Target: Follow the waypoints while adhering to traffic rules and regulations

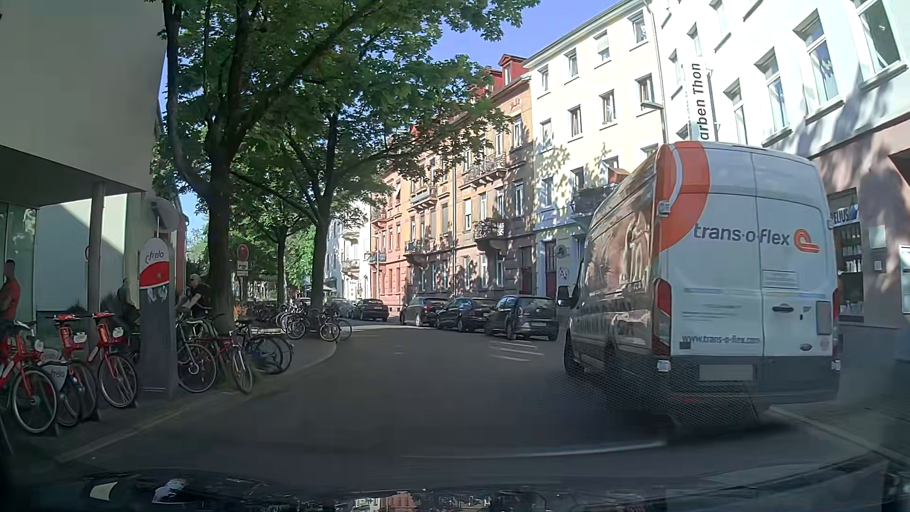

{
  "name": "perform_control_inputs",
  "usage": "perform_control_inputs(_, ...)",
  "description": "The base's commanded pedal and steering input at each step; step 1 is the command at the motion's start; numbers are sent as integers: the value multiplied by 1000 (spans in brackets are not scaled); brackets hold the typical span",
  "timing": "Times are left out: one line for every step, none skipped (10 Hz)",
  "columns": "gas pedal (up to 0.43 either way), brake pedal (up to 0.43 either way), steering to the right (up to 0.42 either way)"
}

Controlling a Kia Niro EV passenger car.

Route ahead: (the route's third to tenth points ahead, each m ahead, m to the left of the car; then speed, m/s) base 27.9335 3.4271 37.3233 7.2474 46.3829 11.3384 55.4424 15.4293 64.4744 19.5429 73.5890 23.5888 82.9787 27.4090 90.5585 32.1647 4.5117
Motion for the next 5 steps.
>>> perform_control_inputs(157,0,-73)
perform_control_inputs(150,0,-68)
perform_control_inputs(130,0,-60)
perform_control_inputs(118,0,-54)
perform_control_inputs(110,0,-44)
